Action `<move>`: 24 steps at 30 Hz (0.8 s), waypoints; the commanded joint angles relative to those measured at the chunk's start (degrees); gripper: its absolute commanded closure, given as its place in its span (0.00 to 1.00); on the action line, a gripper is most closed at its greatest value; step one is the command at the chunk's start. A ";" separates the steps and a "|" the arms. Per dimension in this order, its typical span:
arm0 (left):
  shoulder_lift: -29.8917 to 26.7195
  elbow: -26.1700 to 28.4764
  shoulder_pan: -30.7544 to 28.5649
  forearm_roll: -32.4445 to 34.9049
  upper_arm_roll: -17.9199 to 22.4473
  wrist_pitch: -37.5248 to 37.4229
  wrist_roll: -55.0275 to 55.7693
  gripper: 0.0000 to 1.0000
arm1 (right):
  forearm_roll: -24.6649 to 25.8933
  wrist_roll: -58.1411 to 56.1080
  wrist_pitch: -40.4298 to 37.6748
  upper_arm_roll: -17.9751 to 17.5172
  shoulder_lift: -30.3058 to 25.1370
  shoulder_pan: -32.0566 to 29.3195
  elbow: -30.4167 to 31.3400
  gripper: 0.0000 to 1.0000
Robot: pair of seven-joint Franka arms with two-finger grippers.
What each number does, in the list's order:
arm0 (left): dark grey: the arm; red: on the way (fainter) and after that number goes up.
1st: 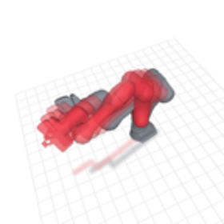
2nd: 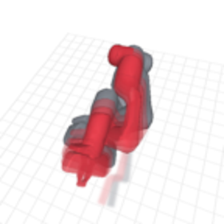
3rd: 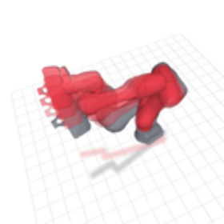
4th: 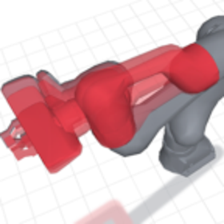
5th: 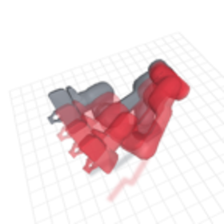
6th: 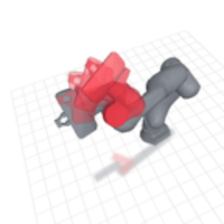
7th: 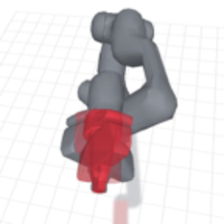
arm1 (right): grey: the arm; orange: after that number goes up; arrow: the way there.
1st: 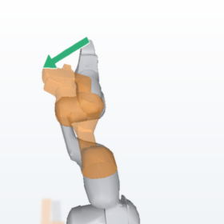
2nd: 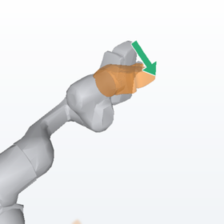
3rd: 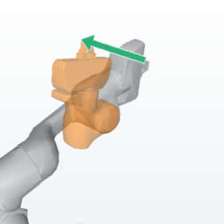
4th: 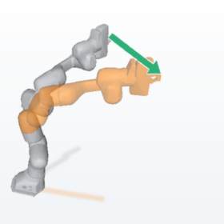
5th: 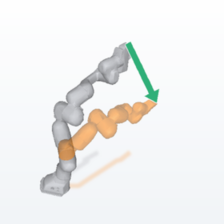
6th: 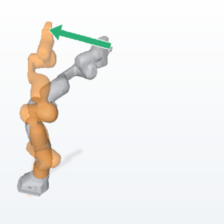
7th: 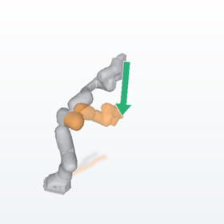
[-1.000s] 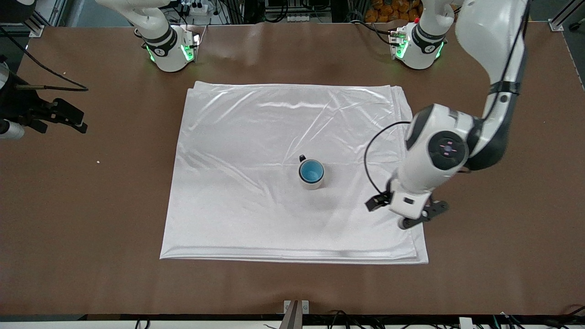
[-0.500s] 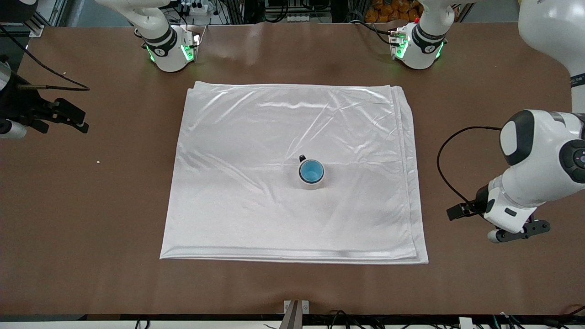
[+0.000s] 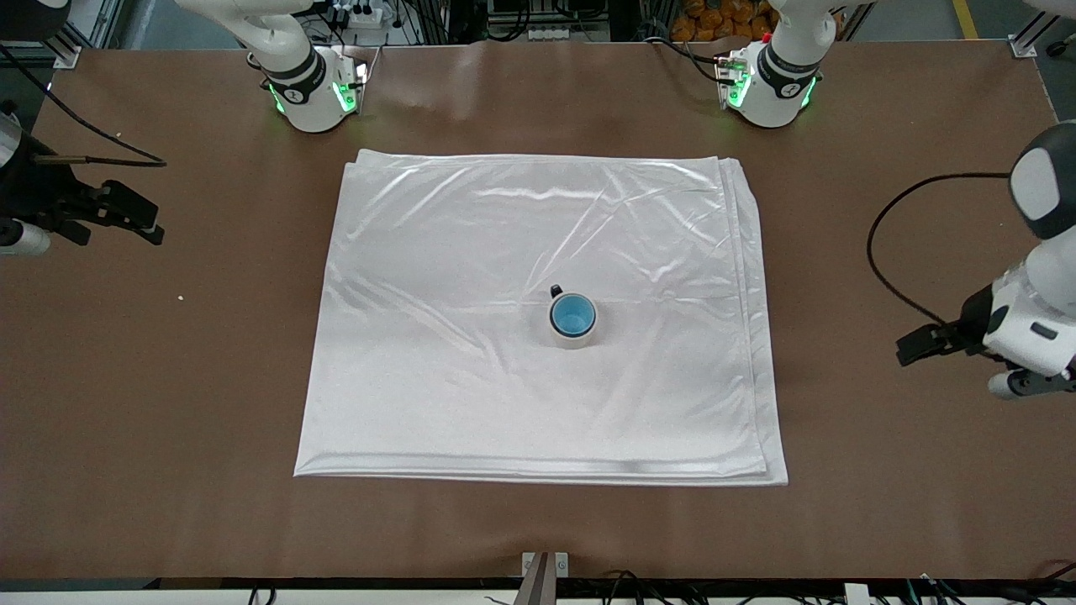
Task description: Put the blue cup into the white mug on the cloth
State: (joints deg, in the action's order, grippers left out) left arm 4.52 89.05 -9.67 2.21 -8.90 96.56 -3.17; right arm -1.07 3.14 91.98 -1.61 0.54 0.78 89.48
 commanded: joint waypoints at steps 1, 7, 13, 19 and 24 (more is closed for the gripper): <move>-4.08 1.83 1.93 -1.06 0.55 -5.14 -0.61 0.00 | -0.69 0.38 -0.13 0.11 -0.45 0.19 -0.10 0.00; -5.84 2.35 3.60 -1.15 1.08 -9.89 3.08 0.00 | -0.69 0.38 -0.13 0.03 -0.45 0.19 -0.18 0.00; -7.16 2.18 5.19 -1.06 1.08 -10.69 3.52 0.00 | -0.69 0.20 -0.13 -0.06 -0.45 0.28 -0.18 0.00; -8.83 1.83 5.10 -1.06 1.17 -11.48 3.43 0.00 | -0.69 -0.15 -0.92 -0.24 -0.63 0.63 -0.18 0.00; -9.01 1.83 5.10 -1.24 1.17 -12.01 3.35 0.00 | -0.69 -0.33 -1.10 -0.24 -0.80 0.89 -0.18 0.00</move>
State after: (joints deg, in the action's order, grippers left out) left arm -2.77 89.51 -5.00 2.19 -8.47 85.18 -0.25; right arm -1.07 3.14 91.78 -1.78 0.54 1.48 89.45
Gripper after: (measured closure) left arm 0.000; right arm 0.000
